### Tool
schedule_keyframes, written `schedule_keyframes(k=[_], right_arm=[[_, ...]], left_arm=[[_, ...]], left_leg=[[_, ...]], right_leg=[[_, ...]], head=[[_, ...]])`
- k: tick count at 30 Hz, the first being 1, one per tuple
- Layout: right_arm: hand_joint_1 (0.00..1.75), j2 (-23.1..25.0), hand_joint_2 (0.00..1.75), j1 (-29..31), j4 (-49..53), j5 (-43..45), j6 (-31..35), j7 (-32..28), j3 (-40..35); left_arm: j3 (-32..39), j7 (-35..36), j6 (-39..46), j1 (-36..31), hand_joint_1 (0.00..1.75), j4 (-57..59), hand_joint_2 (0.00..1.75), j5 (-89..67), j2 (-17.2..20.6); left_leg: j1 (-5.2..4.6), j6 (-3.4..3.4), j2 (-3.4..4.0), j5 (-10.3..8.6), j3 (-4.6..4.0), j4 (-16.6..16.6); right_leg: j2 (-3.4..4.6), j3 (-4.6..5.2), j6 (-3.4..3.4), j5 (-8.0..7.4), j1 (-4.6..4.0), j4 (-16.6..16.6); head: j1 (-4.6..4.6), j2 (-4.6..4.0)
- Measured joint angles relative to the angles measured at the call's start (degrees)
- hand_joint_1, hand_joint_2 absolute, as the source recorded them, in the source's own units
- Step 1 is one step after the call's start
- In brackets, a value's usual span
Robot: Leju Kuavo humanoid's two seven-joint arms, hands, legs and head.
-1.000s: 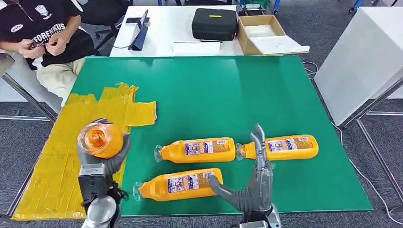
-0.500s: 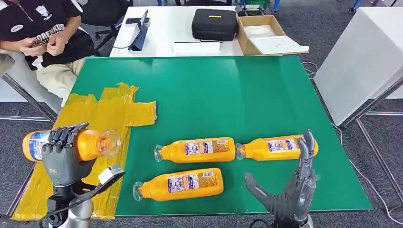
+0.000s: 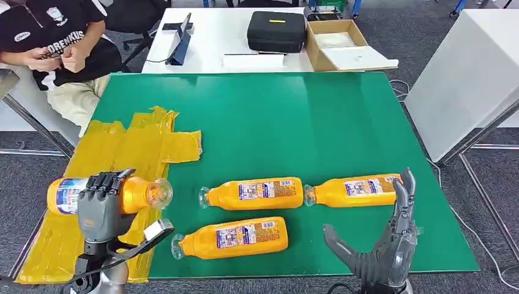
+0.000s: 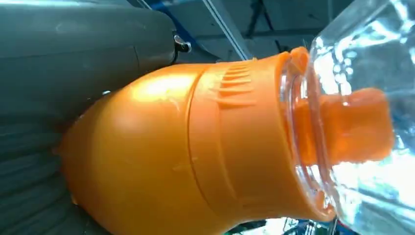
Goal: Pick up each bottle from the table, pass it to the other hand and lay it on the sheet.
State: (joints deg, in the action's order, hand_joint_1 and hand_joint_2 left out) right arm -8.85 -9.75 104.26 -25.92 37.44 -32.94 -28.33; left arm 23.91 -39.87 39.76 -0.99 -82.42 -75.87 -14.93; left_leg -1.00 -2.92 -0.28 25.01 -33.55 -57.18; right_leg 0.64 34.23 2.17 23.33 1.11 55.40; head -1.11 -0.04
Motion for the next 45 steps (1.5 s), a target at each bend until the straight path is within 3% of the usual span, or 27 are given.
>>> schedule_keyframes(k=[18,19,25,26,27,30,45], right_arm=[[0.00,0.0,1.75,0.5,-0.7,1.6,-0.5,-0.2,0.0],[0.00,0.0,1.75,0.4,-0.8,1.8,-0.5,-0.3,0.0],[0.00,0.0,1.75,0.3,-1.6,2.1,-1.0,-0.4,0.0],[0.00,0.1,1.75,0.3,-1.8,2.1,-1.1,-0.4,0.0],[0.00,0.2,1.75,0.3,-1.9,2.1,-1.1,-0.4,0.0],[0.00,0.2,1.75,0.3,-2.1,2.2,-1.2,-0.5,0.0],[0.00,1.1,1.75,1.9,-3.7,2.3,-3.1,-0.4,0.3]], left_arm=[[1.6,-0.1,0.1,-0.1,1.75,5.9,1.75,-0.1,-0.7],[2.0,-0.1,0.1,-0.1,1.41,6.0,1.75,-0.5,-0.7],[4.4,-0.1,0.1,-0.2,1.41,7.0,1.75,-2.3,-0.9],[4.7,-0.1,0.1,-0.2,0.21,7.1,1.75,-2.3,-0.9],[5.0,-0.1,0.1,-0.2,0.10,7.3,1.75,-2.3,-0.9],[5.5,-0.1,0.1,-0.2,0.00,7.6,1.75,-2.3,-1.0],[8.0,6.9,0.1,-1.4,0.00,11.7,1.75,-5.0,-1.3]], left_leg=[[0.01,0.00,-0.01,0.00,-0.01,0.0],[0.01,0.00,-0.01,0.00,-0.01,0.0],[0.01,0.00,-0.01,0.00,0.00,0.0],[0.01,0.00,-0.01,0.00,-0.01,0.0],[0.01,0.00,-0.01,0.00,-0.01,0.0],[0.01,0.00,-0.01,0.00,-0.01,0.0],[0.01,0.00,-0.01,0.00,0.00,0.0]], right_leg=[[0.00,0.01,0.00,0.00,-0.01,0.0],[0.00,0.01,0.00,0.00,-0.01,0.0],[0.00,0.01,0.00,0.00,0.00,0.0],[0.00,0.01,0.00,0.00,-0.01,0.0],[0.00,0.01,0.00,0.00,-0.01,0.0],[0.00,0.01,0.00,0.00,0.00,0.0],[0.00,0.00,0.00,0.00,-0.01,0.0]], head=[[0.04,0.02],[0.02,0.00],[0.02,0.00],[0.02,0.00],[0.02,0.00],[0.02,0.02],[0.02,0.00]])
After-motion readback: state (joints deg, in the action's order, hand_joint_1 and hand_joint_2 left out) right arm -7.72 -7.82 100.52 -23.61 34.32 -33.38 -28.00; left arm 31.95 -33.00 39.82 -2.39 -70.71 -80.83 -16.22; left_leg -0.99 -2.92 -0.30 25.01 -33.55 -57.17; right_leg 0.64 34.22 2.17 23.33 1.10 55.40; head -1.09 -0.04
